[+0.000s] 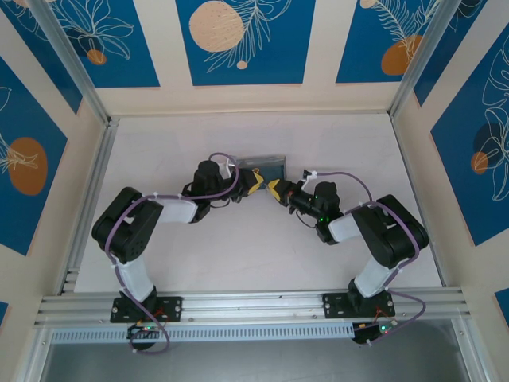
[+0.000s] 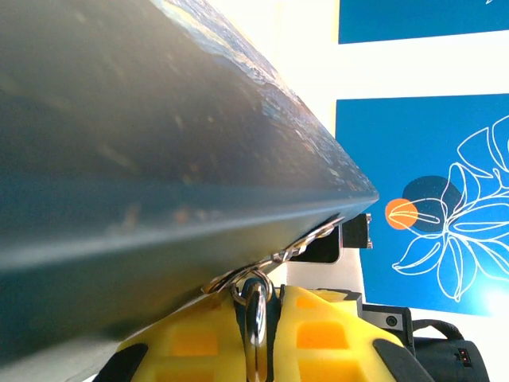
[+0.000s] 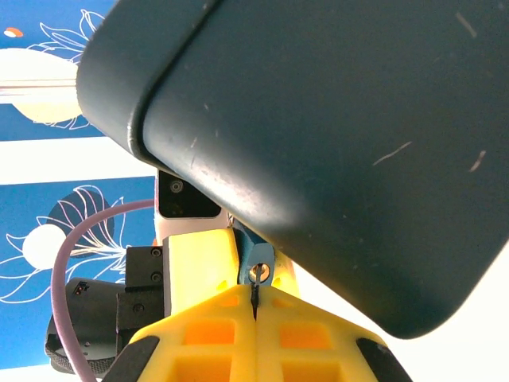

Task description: Unlock the padlock with the key

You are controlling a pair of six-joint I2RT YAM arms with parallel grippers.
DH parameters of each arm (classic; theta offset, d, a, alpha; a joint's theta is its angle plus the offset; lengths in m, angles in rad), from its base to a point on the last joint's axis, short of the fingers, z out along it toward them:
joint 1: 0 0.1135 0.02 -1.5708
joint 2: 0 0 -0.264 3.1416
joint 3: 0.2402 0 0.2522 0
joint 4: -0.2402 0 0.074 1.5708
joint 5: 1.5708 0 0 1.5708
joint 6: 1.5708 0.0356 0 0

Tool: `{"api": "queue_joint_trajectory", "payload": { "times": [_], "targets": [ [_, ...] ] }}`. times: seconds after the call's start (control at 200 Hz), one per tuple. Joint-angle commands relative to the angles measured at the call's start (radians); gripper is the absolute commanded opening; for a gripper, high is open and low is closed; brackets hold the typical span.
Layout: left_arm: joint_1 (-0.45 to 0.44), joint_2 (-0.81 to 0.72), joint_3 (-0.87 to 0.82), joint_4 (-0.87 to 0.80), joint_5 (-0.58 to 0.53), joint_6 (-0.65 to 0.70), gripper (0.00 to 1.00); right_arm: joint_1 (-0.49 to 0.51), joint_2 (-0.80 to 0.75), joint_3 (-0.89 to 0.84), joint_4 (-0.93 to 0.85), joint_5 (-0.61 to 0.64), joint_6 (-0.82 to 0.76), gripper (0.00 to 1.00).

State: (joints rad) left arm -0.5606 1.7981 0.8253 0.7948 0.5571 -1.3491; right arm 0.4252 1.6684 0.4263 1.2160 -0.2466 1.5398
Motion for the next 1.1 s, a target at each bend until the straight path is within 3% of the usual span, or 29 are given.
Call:
{"api": "queue_joint_trajectory", "payload": {
  "times": [0.0,0.705,1.095],
  "targets": [
    [-0.003,-0.017,-0.008,0.058,0.026,0.007,0.00,0.012,0.015,0.030,0.042,0.023,0.006,0.00],
    [-0.013,-0.024,0.003,0.072,0.035,-0.015,0.00,0.008,0.167,0.082,0.114,-0.013,-0.031,0.00],
    [-0.019,-0.026,-0.003,0.053,0.035,0.000,0.00,0.020,0.135,0.106,-0.010,-0.015,-0.163,0.00]
  ]
}}
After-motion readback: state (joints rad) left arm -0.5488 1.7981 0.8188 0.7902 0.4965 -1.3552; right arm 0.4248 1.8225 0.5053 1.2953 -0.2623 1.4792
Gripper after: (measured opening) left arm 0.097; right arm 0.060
